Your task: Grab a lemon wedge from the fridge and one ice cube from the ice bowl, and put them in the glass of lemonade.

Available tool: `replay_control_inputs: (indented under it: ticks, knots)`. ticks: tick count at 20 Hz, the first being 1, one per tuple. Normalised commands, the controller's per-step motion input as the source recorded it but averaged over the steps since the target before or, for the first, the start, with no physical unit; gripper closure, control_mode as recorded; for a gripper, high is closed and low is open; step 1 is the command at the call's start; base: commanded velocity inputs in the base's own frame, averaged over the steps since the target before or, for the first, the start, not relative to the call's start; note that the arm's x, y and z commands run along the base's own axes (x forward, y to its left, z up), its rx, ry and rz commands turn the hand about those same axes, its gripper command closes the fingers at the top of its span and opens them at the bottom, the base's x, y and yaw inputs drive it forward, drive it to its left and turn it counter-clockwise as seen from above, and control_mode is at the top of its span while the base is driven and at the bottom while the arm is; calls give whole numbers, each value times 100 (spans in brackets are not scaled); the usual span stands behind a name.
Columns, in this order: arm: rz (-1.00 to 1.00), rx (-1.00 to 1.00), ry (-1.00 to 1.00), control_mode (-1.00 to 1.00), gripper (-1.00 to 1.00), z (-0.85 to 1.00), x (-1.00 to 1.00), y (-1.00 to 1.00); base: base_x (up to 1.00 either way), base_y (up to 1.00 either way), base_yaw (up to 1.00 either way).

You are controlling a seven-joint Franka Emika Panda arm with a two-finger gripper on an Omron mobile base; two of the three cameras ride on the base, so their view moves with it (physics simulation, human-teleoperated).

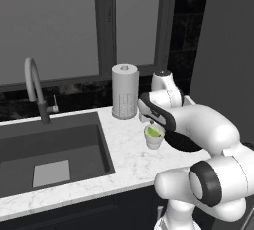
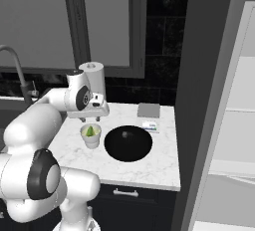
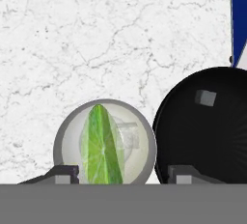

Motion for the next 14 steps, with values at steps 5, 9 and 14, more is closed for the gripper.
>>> replay_control_inputs:
  ticks: [5,9,14]
  knots:
    - [0,0,0,-100,-100,0,0,0,0,0,0]
    - [0,1,-1,-100,-100,5,-1,0,0,0,0]
    - [0,6,-6,-100,-100,37,-2,0,0,0,0]
